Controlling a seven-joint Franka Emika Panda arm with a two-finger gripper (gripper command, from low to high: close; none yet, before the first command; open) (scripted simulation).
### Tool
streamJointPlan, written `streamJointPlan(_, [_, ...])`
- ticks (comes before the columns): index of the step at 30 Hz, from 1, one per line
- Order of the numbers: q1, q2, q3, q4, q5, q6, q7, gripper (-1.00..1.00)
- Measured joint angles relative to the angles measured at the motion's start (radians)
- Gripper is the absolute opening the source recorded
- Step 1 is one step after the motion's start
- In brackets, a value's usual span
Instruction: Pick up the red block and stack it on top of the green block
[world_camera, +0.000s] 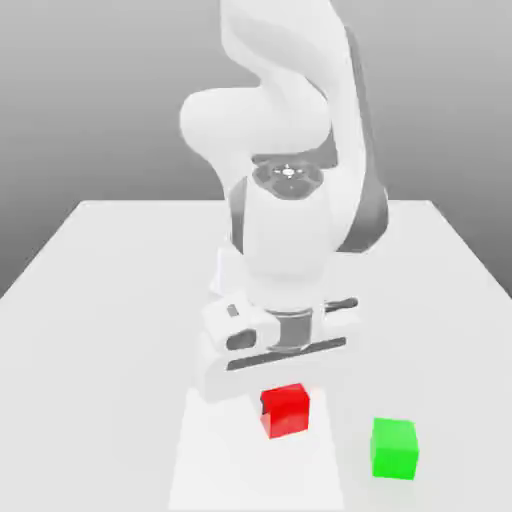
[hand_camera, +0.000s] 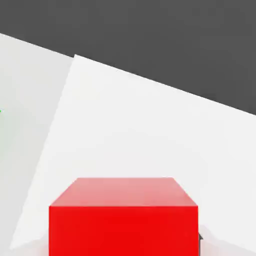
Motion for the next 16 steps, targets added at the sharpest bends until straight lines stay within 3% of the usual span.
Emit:
streamJointPlan(7, [0.165,-0.013,0.070,0.095,-0.008,-0.107,0.261,-1.00])
streamJointPlan(12, [0.183,0.136,0.057,0.114,-0.034,0.022,0.313,-1.00])
streamJointPlan(13, [0.185,0.157,0.055,0.115,-0.038,0.042,0.317,1.00])
streamJointPlan(16, [0.185,0.157,0.055,0.115,-0.038,0.042,0.317,1.00])
